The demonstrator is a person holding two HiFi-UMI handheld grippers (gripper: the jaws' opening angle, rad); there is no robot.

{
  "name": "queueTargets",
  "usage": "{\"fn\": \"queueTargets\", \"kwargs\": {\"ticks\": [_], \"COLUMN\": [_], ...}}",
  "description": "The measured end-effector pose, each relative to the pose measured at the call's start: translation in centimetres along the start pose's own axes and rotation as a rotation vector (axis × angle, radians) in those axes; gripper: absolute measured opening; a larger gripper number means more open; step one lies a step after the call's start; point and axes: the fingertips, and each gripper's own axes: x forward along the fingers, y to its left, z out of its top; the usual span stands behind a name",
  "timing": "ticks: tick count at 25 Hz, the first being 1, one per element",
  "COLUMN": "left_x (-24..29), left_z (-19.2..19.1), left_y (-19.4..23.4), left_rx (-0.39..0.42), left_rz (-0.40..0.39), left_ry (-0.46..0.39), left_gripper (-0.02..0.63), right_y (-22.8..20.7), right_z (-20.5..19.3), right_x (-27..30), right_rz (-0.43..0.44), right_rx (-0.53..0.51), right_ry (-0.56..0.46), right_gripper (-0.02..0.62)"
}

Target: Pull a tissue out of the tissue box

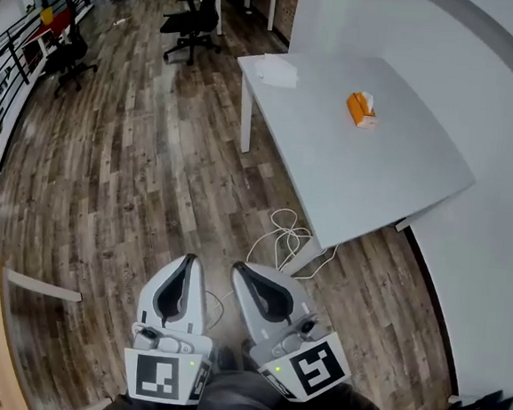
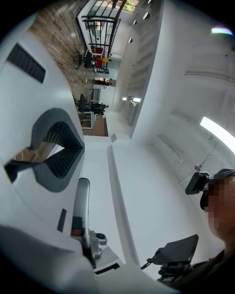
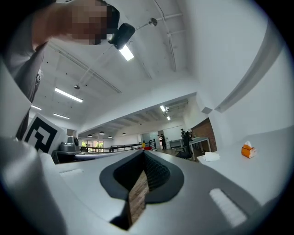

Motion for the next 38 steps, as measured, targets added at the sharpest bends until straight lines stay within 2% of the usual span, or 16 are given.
{"fn": "queueTargets", "kwargs": {"ticks": [4, 10, 16, 23, 26, 31, 34, 38], "left_x": [5.9, 10.4, 17.4, 28.0, 33.4, 42.3, 46.2, 50.3], "left_z": [0.1, 3.9, 2.9, 1.0, 0.5, 0.1, 0.8, 1.1], "left_y": [-1.6, -0.3, 1.9, 9.7, 15.1, 22.6, 24.6, 25.3], "left_rx": [0.018, 0.008, 0.019, -0.028, -0.025, -0.003, -0.008, -0.027], "left_rz": [-0.015, -0.054, -0.039, -0.104, -0.151, -0.264, -0.301, -0.337], "left_ry": [0.016, -0.007, -0.007, -0.022, -0.017, 0.043, 0.029, 0.013], "left_gripper": [0.0, 0.0, 0.0, 0.0, 0.0, 0.0, 0.0, 0.0], "right_y": [-6.0, -9.9, -15.2, -19.8, -22.0, -26.5, -28.9, -32.0], "right_z": [0.6, 5.4, 3.7, 0.3, -0.6, -1.7, -1.5, -1.0], "right_x": [1.3, 4.8, 10.1, 21.9, 29.0, 39.9, 43.6, 45.2], "right_rz": [-0.011, -0.073, -0.071, -0.12, -0.181, -0.282, -0.326, -0.394], "right_rx": [0.036, -0.02, -0.004, -0.039, -0.047, -0.038, -0.05, -0.074], "right_ry": [-0.014, -0.06, -0.046, -0.016, -0.042, -0.053, -0.036, -0.021], "right_gripper": [0.002, 0.002, 0.002, 0.002, 0.002, 0.002, 0.002, 0.002]}}
